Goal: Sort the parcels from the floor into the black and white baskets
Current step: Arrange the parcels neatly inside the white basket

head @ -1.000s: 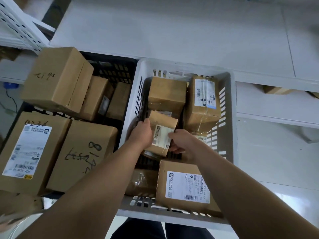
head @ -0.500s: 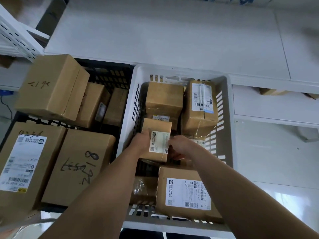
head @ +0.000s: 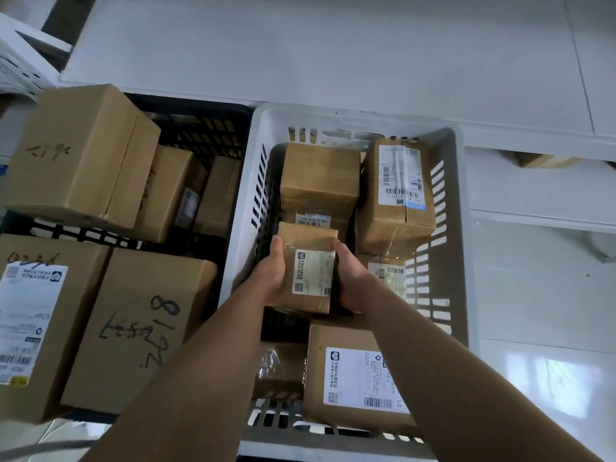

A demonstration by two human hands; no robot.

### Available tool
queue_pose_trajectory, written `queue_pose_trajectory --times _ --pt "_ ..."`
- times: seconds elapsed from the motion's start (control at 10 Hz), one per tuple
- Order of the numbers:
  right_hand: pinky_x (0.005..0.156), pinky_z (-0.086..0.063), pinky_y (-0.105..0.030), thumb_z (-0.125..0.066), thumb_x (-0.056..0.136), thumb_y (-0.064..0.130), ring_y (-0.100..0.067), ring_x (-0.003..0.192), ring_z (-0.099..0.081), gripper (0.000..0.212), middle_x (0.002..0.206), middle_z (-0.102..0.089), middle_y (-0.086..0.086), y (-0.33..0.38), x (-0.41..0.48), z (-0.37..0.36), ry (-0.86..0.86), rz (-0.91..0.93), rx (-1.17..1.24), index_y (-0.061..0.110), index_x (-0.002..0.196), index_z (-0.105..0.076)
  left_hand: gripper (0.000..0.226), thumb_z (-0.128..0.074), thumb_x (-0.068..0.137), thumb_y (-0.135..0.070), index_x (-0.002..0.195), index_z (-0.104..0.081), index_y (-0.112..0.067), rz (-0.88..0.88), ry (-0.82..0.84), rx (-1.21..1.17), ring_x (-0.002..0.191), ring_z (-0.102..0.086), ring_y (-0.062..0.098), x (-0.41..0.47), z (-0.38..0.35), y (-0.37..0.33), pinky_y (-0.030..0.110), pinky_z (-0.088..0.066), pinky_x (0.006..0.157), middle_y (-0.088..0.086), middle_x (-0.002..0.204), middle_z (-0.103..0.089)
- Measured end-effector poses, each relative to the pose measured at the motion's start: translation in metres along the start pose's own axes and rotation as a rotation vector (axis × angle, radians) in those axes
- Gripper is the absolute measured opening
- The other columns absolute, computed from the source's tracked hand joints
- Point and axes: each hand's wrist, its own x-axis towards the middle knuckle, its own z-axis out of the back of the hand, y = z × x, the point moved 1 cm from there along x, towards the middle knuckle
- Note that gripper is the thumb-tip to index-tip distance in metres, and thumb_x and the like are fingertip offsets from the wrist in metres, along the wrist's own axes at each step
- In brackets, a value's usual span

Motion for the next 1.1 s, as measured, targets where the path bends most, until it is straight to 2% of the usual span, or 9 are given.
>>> queue_pose_trajectory --times 0.2,0.3,0.5,0.6,0.7,0.8,0.9,1.0,1.1 --pt "0.110 -0.038 -0.049 -0.029 0.095 0.065 -0.029 0.114 -0.062 0.063 0.115 -0.069 -0.011 -0.001 0.001 -0.004 -0.083 -0.013 -0.121 0.016 0.112 -0.065 0.083 -0.007 0.096 -0.064 0.145 -0.039 -0.006 -0.021 -0.073 0.127 0.138 -0.035 0.029 -0.010 0.000 0.001 0.043 -0.022 0.117 0.016 0.149 -0.040" --pt "0.109 -0.038 -0.046 -0.031 0.094 0.064 -0.029 0.116 -0.059 0.067 0.119 -0.066 -0.010 0.004 -0.001 -0.009 -0.115 -0.018 -0.205 0.012 0.127 -0.057 0.074 -0.008 0.101 -0.054 0.143 -0.040 -0.002 -0.026 -0.138 0.208 0.138 -0.036 0.031 -0.019 0.001 -0.009 0.040 -0.024 0.112 0.018 0.149 -0.039" --pt "0.095 -0.040 -0.039 -0.026 0.104 0.029 -0.033 0.118 -0.048 0.046 0.141 -0.043 -0.020 0.053 -0.041 -0.029 -0.244 0.238 -0.678 0.002 0.140 -0.041 0.034 -0.036 0.099 -0.008 0.127 -0.052 0.005 -0.232 -0.288 0.266 0.117 -0.054 0.036 -0.040 0.011 -0.052 0.035 -0.044 0.087 0.021 0.128 -0.057" --pt "0.101 -0.034 -0.038 -0.028 0.102 0.026 -0.031 0.125 -0.041 0.044 0.146 -0.034 -0.015 0.081 -0.039 -0.033 -0.304 0.359 -0.546 0.005 0.140 -0.038 0.036 -0.037 0.098 -0.011 0.131 -0.049 -0.004 -0.411 -0.320 0.224 0.114 -0.055 0.034 -0.040 0.015 -0.079 0.035 -0.044 0.086 0.016 0.127 -0.056" --pt "0.107 -0.028 -0.039 -0.031 0.103 0.023 -0.031 0.136 -0.030 0.048 0.153 -0.025 -0.015 0.109 -0.037 -0.034 -0.335 0.330 -0.502 0.003 0.146 -0.030 0.045 -0.035 0.101 -0.021 0.145 -0.035 -0.015 -0.418 -0.267 0.201 0.121 -0.052 0.032 -0.029 0.016 -0.103 0.044 -0.045 0.098 0.013 0.138 -0.050" --pt "0.111 -0.027 -0.044 -0.033 0.103 0.020 -0.036 0.139 -0.029 0.050 0.151 -0.027 -0.022 0.128 -0.023 -0.029 -0.399 0.280 -0.444 -0.002 0.147 -0.024 0.049 -0.033 0.103 -0.026 0.151 -0.025 -0.020 -0.384 -0.203 0.195 0.127 -0.047 0.032 -0.016 0.016 -0.117 0.045 -0.042 0.102 0.012 0.146 -0.044" --pt "0.105 -0.036 -0.044 -0.035 0.101 0.021 -0.038 0.134 -0.039 0.049 0.147 -0.038 -0.023 0.135 -0.003 -0.029 -0.386 0.279 -0.307 0.001 0.145 -0.031 0.051 -0.032 0.103 -0.027 0.153 -0.023 -0.019 -0.376 -0.159 0.234 0.134 -0.039 0.032 -0.006 0.015 -0.127 0.048 -0.035 0.110 0.011 0.152 -0.036" --pt "0.103 -0.037 -0.039 -0.041 0.099 0.022 -0.038 0.136 -0.037 0.050 0.148 -0.035 -0.022 0.138 0.008 -0.027 -0.397 0.273 -0.318 0.007 0.146 -0.032 0.056 -0.032 0.103 -0.023 0.155 -0.011 -0.015 -0.345 -0.183 0.288 0.137 -0.035 0.033 -0.007 0.012 -0.130 0.047 -0.034 0.111 0.012 0.157 -0.024" --pt "0.116 -0.028 -0.042 -0.054 0.096 0.011 -0.042 0.141 -0.024 0.063 0.151 -0.024 -0.023 0.139 -0.016 -0.032 -0.546 0.269 -0.664 -0.001 0.148 -0.022 0.062 -0.031 0.103 -0.023 0.154 0.001 -0.011 -0.327 -0.219 0.391 0.139 -0.031 0.036 -0.019 0.011 -0.126 0.046 -0.032 0.111 0.016 0.160 -0.008"
